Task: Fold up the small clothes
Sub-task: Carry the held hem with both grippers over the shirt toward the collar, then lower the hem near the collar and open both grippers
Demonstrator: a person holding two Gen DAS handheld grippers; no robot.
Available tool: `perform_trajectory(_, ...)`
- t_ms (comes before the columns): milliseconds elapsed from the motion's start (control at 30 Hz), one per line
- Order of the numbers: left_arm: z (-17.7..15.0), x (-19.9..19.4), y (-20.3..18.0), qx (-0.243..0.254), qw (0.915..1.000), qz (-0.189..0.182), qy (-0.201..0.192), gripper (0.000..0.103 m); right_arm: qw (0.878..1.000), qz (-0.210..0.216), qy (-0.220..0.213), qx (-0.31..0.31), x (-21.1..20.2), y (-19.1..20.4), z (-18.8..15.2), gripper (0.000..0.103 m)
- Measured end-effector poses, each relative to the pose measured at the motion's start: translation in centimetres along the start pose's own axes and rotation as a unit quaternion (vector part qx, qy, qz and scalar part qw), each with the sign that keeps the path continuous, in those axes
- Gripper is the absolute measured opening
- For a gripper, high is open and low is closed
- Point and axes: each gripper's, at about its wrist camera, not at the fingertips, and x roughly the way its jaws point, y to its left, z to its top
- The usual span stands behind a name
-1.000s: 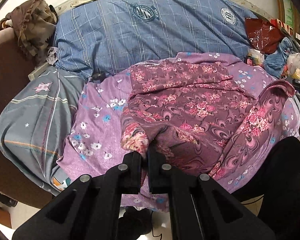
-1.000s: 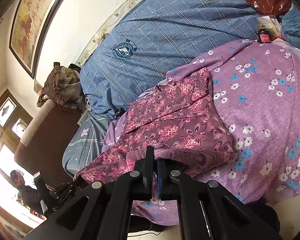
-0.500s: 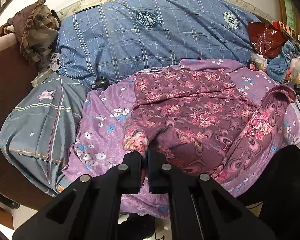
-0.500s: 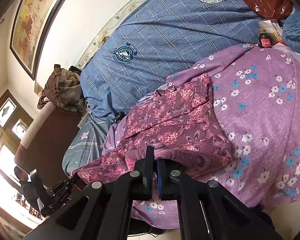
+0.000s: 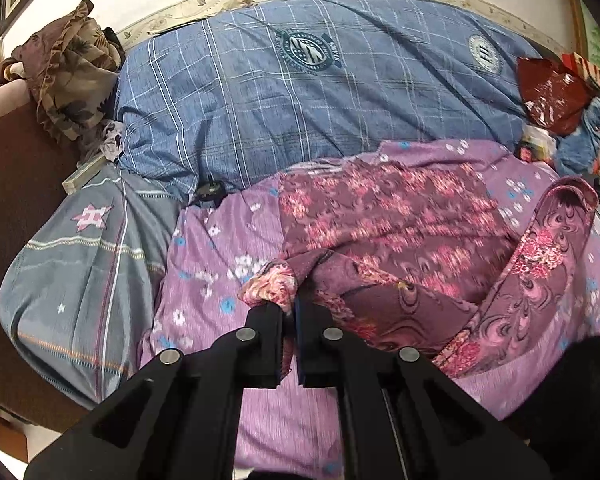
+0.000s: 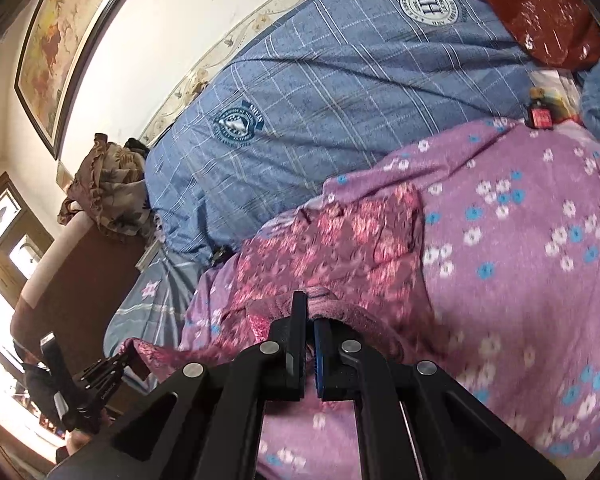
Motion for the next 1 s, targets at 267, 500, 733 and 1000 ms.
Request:
perform_trajectory(267, 5.4, 6.5, 0.3, -0.041, 0.999, 0.011, -0.016, 0.003, 0.999, -0.023, -0.045, -0.01, 5.3, -0.8, 4.8, 0.002)
perform_trajectory(500, 8.2, 13.7, 1.0, -0.102, 0.9947, 0.007, -0.006, 0.003, 0.995, -0.05, -0.089, 0.009, 10.3, -2.0, 8.1, 0.002)
perform_trajectory(733, 10.3, 20.1, 1.4, -0.134, 0.9907, 0.017, 0.016, 0.003, 0.993, -0.064, -0.094, 0.036, 14.7, -4.1, 10.7, 0.002)
perform_trajectory(1000, 11.5, 26.5, 2.5, -0.162, 0.9848, 0.021, 0.059, 0.009, 0.989, -0.093, -0.068, 0.088, 19.9, -8.3, 12.4, 0.006)
